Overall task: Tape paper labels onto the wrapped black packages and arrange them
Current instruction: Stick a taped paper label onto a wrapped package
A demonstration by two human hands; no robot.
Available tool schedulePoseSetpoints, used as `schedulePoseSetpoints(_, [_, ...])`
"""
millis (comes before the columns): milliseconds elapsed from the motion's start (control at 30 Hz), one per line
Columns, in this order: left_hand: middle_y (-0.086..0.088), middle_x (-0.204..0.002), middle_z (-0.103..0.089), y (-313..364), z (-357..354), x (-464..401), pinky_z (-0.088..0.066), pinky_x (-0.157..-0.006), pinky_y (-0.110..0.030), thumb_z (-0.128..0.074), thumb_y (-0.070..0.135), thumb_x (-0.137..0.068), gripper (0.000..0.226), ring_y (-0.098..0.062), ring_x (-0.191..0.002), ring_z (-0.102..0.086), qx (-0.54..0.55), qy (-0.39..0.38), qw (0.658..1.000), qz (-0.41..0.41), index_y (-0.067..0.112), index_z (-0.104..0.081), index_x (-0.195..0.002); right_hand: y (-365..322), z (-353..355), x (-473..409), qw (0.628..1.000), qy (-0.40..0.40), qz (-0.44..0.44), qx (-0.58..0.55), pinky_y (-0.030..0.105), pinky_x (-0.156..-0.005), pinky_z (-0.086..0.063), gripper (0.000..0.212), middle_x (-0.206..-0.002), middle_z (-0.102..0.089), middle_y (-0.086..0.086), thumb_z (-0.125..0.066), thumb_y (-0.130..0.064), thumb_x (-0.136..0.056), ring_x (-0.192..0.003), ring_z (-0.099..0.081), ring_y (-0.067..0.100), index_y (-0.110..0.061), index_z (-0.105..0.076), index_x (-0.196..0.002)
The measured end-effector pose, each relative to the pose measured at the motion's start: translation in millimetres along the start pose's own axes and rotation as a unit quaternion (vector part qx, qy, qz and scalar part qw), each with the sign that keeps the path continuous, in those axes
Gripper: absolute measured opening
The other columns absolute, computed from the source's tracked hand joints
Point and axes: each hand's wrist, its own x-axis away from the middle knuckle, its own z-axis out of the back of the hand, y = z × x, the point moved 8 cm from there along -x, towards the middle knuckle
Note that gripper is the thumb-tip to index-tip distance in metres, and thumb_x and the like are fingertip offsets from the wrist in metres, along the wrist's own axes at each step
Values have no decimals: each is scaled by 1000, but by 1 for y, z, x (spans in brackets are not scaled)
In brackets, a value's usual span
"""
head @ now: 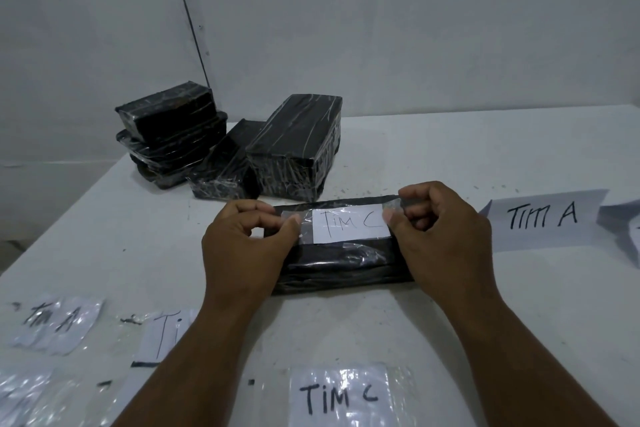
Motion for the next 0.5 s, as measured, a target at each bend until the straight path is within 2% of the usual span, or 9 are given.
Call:
schedulePoseSetpoints(167, [14,-92,-69,-2,0,0,-46,-77,-19,-87,26,-75,14,2,-89,-64,-2,-4,1000,14,27,-77,-66,0,0,1,1000,5,-1,-4,7,-65,-47,18,-75,-68,-15,-79,-31,-86,-75,-62,-3,-28,-69,-100])
schedulePoseSetpoints(267, [14,-92,-68,-1,0,2,-40,-77,-10,-88,25,-74,18,6,-88,-63,8,-10,999,32,27,-75,-62,0,0,1,1000,11,0,-5,9,-65,-49,16,-75,-68,-15,-80,-30,-85,-75,-62,-2,-28,-69,-97])
schedulePoseSetpoints(500, [13,-95,-68,1,1,2,-37,-79,-9,-86,25,-76,21,4,-92,-62,-2,-15,999,30,26,-72,-61,-1,0,1,1000,12,6,4,4,-64,-48,17,-76,-68,-17,-80,-31,-85,-78,-61,-6,-27,-69,-96])
